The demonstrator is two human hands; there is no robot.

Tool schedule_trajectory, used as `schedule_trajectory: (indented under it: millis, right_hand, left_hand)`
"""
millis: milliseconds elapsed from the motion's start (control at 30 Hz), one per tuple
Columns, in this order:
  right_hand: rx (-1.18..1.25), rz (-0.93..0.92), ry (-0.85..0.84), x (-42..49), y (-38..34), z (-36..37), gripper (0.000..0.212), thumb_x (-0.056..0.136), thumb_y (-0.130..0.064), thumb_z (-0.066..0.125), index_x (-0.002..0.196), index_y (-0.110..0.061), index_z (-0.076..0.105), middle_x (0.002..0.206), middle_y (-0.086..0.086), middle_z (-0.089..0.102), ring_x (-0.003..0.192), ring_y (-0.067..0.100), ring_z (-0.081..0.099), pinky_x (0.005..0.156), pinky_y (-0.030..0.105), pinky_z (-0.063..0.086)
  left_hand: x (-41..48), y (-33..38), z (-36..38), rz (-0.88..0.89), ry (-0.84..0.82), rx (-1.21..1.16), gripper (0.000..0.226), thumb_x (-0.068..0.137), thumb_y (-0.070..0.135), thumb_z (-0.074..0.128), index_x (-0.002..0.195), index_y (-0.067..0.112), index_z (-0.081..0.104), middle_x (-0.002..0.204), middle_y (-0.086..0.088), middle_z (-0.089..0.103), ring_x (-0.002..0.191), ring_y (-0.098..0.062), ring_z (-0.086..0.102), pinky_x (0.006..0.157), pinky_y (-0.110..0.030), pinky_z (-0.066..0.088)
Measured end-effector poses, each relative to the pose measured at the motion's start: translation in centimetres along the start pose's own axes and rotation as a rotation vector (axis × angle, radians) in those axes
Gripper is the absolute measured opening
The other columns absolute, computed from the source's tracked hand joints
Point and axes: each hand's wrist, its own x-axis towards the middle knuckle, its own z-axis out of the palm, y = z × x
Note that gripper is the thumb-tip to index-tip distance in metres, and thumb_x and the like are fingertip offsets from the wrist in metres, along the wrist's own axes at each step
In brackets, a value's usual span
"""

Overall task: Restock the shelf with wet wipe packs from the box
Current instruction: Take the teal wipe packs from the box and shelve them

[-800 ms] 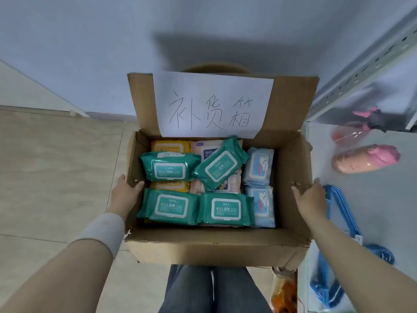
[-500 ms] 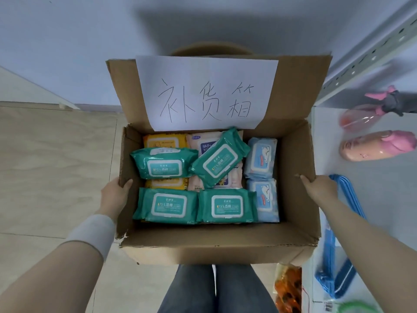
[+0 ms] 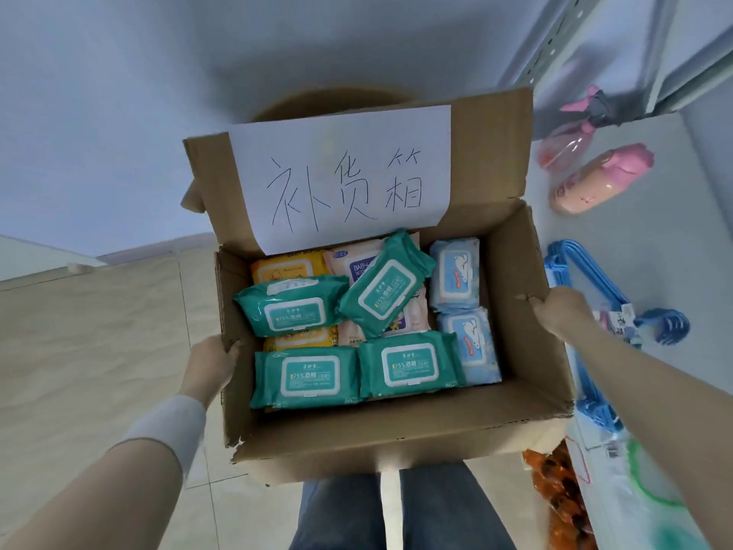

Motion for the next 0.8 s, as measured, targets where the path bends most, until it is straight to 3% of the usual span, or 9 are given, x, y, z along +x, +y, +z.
schedule_trajectory:
  millis: [67, 133, 233, 367, 500, 567, 633, 700, 800]
  right_hand:
    - [0.026, 0.074, 0.016, -2.8, 2.0, 1.1, 0.049, 0.097, -0.034, 0.045, 0.097, 0.014, 0.059, 0.097, 0.029, 0.061, 0.100, 0.042, 0.058, 0.070, 0.036, 0.038]
    - [0.037, 0.121, 0.022, -6.2, 4.2, 2.5, 0.050, 0.097, -0.035, 0.044, 0.096, 0.013, 0.060, 0.105, 0.031, 0.062, 0.102, 0.042, 0.057, 0.073, 0.036, 0.040]
    - [0.122, 0.186, 0.024, -11.5, 7.6, 5.0, 0.046, 0.096, -0.033, 0.045, 0.082, 0.009, 0.057, 0.090, 0.029, 0.059, 0.098, 0.042, 0.057, 0.071, 0.036, 0.039]
    - [0.292, 0.332, 0.009, -17.8, 13.0, 9.6, 0.054, 0.094, -0.043, 0.047, 0.075, 0.007, 0.059, 0.063, 0.011, 0.048, 0.083, 0.036, 0.057, 0.065, 0.033, 0.035]
    - [0.422, 0.505, 0.056, -24.1, 17.5, 14.9, 0.047, 0.094, -0.038, 0.050, 0.073, 0.005, 0.054, 0.080, 0.020, 0.055, 0.088, 0.040, 0.060, 0.063, 0.031, 0.039]
    - [0.487, 0.572, 0.046, -27.1, 19.6, 17.4, 0.042, 0.094, -0.036, 0.049, 0.091, 0.005, 0.060, 0.076, 0.016, 0.054, 0.068, 0.030, 0.053, 0.051, 0.028, 0.035]
    - [0.557, 0.667, 0.027, -30.4, 21.6, 20.1, 0.042, 0.095, -0.036, 0.049, 0.095, 0.004, 0.061, 0.067, 0.009, 0.049, 0.056, 0.022, 0.044, 0.045, 0.025, 0.030]
    - [0.610, 0.773, 0.021, -33.9, 23.3, 23.0, 0.044, 0.094, -0.036, 0.048, 0.095, 0.006, 0.062, 0.063, 0.008, 0.049, 0.057, 0.023, 0.046, 0.047, 0.026, 0.033]
    - [0.740, 0.940, 0.040, -39.6, 24.7, 27.2, 0.042, 0.094, -0.032, 0.051, 0.106, 0.007, 0.062, 0.078, 0.015, 0.053, 0.073, 0.032, 0.054, 0.051, 0.027, 0.034]
  left_hand:
    - [-0.5, 0.2, -0.7, 0.070, -0.019, 0.042, 0.032, 0.097, 0.021, 0.046, 0.095, -0.006, 0.062, 0.090, -0.023, 0.064, 0.074, -0.030, 0.053, 0.066, -0.031, 0.040]
    - [-0.9, 0.4, -1.3, 0.159, -0.037, 0.131, 0.032, 0.097, 0.021, 0.045, 0.096, -0.007, 0.062, 0.090, -0.023, 0.064, 0.076, -0.033, 0.055, 0.066, -0.032, 0.040]
    - [-1.4, 1.1, -1.7, 0.297, -0.061, 0.264, 0.035, 0.097, 0.021, 0.045, 0.101, -0.008, 0.062, 0.099, -0.026, 0.065, 0.095, -0.040, 0.059, 0.071, -0.034, 0.043]
    - [-2.7, 2.7, -1.3, 0.473, -0.074, 0.436, 0.035, 0.097, 0.021, 0.044, 0.103, -0.008, 0.063, 0.103, -0.029, 0.064, 0.100, -0.042, 0.058, 0.077, -0.036, 0.044]
    - [-5.4, 4.8, 0.4, 0.636, -0.077, 0.592, 0.036, 0.098, 0.022, 0.043, 0.099, -0.008, 0.063, 0.100, -0.028, 0.064, 0.099, -0.041, 0.058, 0.078, -0.037, 0.043]
    - [-7.0, 6.1, 1.9, 0.709, -0.073, 0.629, 0.036, 0.097, 0.021, 0.045, 0.094, -0.011, 0.061, 0.098, -0.030, 0.063, 0.098, -0.043, 0.057, 0.081, -0.041, 0.043]
    - [-8.6, 7.5, 3.4, 0.761, -0.076, 0.649, 0.034, 0.095, 0.020, 0.047, 0.089, -0.012, 0.060, 0.094, -0.031, 0.063, 0.095, -0.045, 0.057, 0.077, -0.040, 0.042]
    - [-10.6, 8.8, 5.0, 0.841, -0.090, 0.687, 0.032, 0.095, 0.020, 0.049, 0.082, -0.008, 0.059, 0.086, -0.028, 0.063, 0.089, -0.043, 0.059, 0.073, -0.038, 0.041]
    - [-13.6, 11.2, 8.1, 0.974, -0.155, 0.750, 0.033, 0.095, 0.018, 0.049, 0.066, 0.002, 0.050, 0.066, -0.013, 0.054, 0.075, -0.036, 0.057, 0.064, -0.033, 0.037]
